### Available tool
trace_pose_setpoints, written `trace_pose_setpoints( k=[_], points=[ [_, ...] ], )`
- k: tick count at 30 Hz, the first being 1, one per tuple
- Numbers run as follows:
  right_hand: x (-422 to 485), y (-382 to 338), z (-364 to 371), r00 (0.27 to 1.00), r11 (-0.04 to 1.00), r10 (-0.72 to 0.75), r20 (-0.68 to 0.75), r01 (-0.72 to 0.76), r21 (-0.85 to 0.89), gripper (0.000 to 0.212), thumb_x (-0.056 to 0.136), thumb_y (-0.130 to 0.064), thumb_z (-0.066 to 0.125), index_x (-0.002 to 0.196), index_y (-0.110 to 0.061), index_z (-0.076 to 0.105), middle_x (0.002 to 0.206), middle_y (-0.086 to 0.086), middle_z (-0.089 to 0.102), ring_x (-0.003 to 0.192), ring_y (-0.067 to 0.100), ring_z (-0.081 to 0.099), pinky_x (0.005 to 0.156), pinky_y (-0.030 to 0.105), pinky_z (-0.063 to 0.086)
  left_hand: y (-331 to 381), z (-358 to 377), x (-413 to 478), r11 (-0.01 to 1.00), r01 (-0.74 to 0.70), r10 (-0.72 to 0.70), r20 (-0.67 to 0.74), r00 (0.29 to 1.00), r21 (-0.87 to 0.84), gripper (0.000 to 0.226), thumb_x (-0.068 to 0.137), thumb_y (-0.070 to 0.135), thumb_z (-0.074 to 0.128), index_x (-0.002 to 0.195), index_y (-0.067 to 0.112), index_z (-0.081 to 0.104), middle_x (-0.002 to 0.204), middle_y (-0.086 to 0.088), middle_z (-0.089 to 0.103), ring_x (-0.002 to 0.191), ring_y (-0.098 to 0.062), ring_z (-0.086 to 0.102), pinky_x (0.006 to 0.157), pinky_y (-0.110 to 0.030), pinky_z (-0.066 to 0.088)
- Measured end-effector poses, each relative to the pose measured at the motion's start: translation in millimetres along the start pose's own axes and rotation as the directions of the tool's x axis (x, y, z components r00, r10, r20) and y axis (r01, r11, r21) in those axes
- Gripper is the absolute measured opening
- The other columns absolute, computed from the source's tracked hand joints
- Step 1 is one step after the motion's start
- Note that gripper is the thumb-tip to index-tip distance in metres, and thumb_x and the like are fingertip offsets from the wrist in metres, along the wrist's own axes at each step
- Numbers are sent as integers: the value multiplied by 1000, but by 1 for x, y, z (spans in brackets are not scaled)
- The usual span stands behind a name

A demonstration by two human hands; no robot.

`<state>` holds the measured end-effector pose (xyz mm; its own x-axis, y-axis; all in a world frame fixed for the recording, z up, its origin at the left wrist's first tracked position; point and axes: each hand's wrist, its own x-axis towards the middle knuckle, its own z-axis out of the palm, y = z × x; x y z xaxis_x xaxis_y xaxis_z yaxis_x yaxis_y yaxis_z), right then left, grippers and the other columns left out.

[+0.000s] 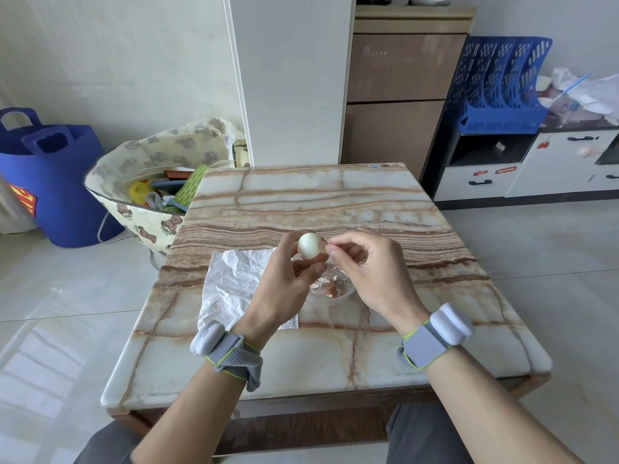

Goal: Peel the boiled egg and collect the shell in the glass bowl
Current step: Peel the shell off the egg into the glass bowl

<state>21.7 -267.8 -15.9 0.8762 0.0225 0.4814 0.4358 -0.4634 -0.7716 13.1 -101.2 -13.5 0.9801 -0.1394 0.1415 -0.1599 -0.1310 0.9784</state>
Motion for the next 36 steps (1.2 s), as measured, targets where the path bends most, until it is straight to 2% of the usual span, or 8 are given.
trace_pose_setpoints(
  k=[7, 11, 15, 19, 23, 26, 30, 36],
  points=[
    [1, -3, -1, 1000, 999, 25, -4, -25, 20, 2, 89, -15, 82, 91, -14, 81, 77, -8, 76, 68, 12, 70, 66, 24, 56, 3, 1, 0, 1000, 8, -8, 0, 1000, 0, 39, 92, -2, 72, 127, 4, 58, 111, -11, 69, 83, -8, 73, 81, -25, 60],
    [1, -4, 0, 1000, 1000, 5, -21, -5, -16, 4, 90, -13, 80, 89, -16, 81, 74, -13, 75, 62, 3, 66, 63, 19, 53, 4, 1, 2, 1000, 15, -14, -45, 999, 10, 39, 88, 0, 77, 123, 6, 61, 112, -16, 70, 84, -21, 74, 87, -41, 61],
    [1, -5, 1, 999, 999, -14, -41, 12, -49, 10, 90, -11, 76, 83, -17, 80, 69, -12, 74, 59, 4, 67, 60, 21, 54, 5, 1, 1, 1000, 14, -13, -72, 997, 11, 39, 86, 1, 80, 120, 8, 62, 112, -16, 71, 91, -35, 75, 89, -45, 62],
    [2, -5, 0, 999, 1000, 16, -39, -17, -18, 9, 92, -11, 74, 85, -15, 78, 69, -11, 74, 62, 7, 70, 62, 24, 57, 4, 0, 2, 1000, 8, -7, -58, 998, 11, 41, 88, -2, 77, 125, 7, 61, 114, -17, 71, 84, -20, 75, 88, -38, 61],
    [3, -3, -2, 998, 999, 45, -43, -45, 6, 10, 94, -11, 74, 85, -14, 78, 64, -17, 70, 60, 2, 67, 62, 15, 50, 4, 0, 1, 1000, 11, -12, -39, 999, -3, 44, 90, -4, 74, 130, 5, 58, 112, -12, 72, 82, -8, 75, 84, -27, 61],
    [3, -3, -4, 998, 999, 46, -45, -46, -2, 11, 95, -12, 72, 85, -14, 76, 62, -13, 68, 59, 7, 67, 62, 20, 53, 4, 0, 1, 1000, 12, -12, -36, 999, -5, 46, 90, -4, 73, 132, 7, 57, 113, -12, 71, 84, -8, 75, 85, -26, 60],
    [1, -2, -6, 998, 999, 52, -41, -52, -4, 11, 94, -10, 73, 84, -14, 76, 66, -7, 71, 60, 11, 68, 63, 30, 57, 5, 0, 0, 1000, 15, -15, -40, 999, -9, 50, 92, -7, 70, 136, 10, 55, 118, -16, 69, 92, -17, 74, 94, -35, 59],
    [0, -1, -5, 998, 999, 44, -36, -44, -5, 10, 91, -6, 74, 86, -14, 78, 74, -5, 75, 64, 11, 67, 64, 26, 56, 6, 0, 0, 1000, 15, -15, -30, 999, 18, 52, 92, -8, 69, 139, 9, 54, 114, -9, 69, 89, -13, 72, 94, -31, 58]
  ],
)
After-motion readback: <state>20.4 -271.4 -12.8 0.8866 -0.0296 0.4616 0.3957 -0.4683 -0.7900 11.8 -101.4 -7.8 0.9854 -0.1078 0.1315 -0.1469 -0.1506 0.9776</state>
